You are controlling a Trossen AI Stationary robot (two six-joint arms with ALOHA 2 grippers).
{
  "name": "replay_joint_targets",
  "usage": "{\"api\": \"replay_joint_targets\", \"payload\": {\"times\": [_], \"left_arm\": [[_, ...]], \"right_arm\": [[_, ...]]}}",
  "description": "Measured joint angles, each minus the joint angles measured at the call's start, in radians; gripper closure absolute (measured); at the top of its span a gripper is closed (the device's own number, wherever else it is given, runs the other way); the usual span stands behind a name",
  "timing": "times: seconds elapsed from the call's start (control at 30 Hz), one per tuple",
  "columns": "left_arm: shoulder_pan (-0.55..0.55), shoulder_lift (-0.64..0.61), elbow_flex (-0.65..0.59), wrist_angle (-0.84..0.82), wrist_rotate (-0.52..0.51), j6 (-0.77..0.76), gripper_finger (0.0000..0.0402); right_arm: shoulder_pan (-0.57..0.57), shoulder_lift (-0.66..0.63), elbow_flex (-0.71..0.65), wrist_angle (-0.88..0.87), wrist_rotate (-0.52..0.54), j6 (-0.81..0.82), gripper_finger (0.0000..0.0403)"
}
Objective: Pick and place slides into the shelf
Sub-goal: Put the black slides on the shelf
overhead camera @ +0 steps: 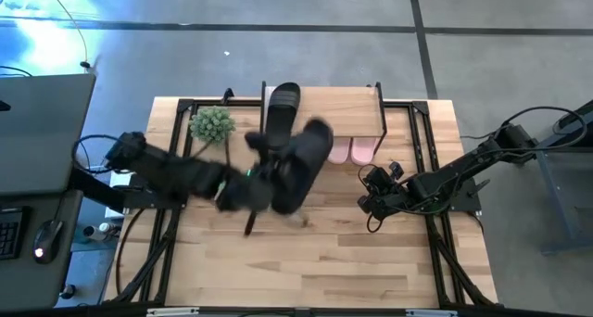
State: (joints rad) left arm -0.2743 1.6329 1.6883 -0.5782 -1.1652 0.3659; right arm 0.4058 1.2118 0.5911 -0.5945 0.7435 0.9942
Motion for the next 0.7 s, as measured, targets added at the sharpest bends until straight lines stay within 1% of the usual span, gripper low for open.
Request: {"api": "replay_joint_targets", "payload": {"times": [0.13,0.3,0.4,0.5,0.7], "left_arm": [[0.124,0.073,0.175,-0.021,0.002,0.106,0.0401],[0.247,0.208,0.346,-0.088,0.041,0.141,0.0401],[0.302,0.297,0.413,-0.106,0.077,0.196,0.0401],[0.348,0.392,0.477,-0.104,0.076,0.261,0.0401],[0.423,0.572,0.591,-0.104,0.011,0.324,0.0402]], "right_arm": [[0.000,0.000,0.000,0.000,0.007,0.000,0.0402],[0.000,0.000,0.000,0.000,0.007,-0.002,0.0402],[0.000,0.000,0.000,-0.001,0.009,-0.005,0.0402],[0.000,0.000,0.000,-0.008,0.014,-0.007,0.0402],[0.000,0.000,0.000,-0.011,0.015,-0.007,0.0402]]}}
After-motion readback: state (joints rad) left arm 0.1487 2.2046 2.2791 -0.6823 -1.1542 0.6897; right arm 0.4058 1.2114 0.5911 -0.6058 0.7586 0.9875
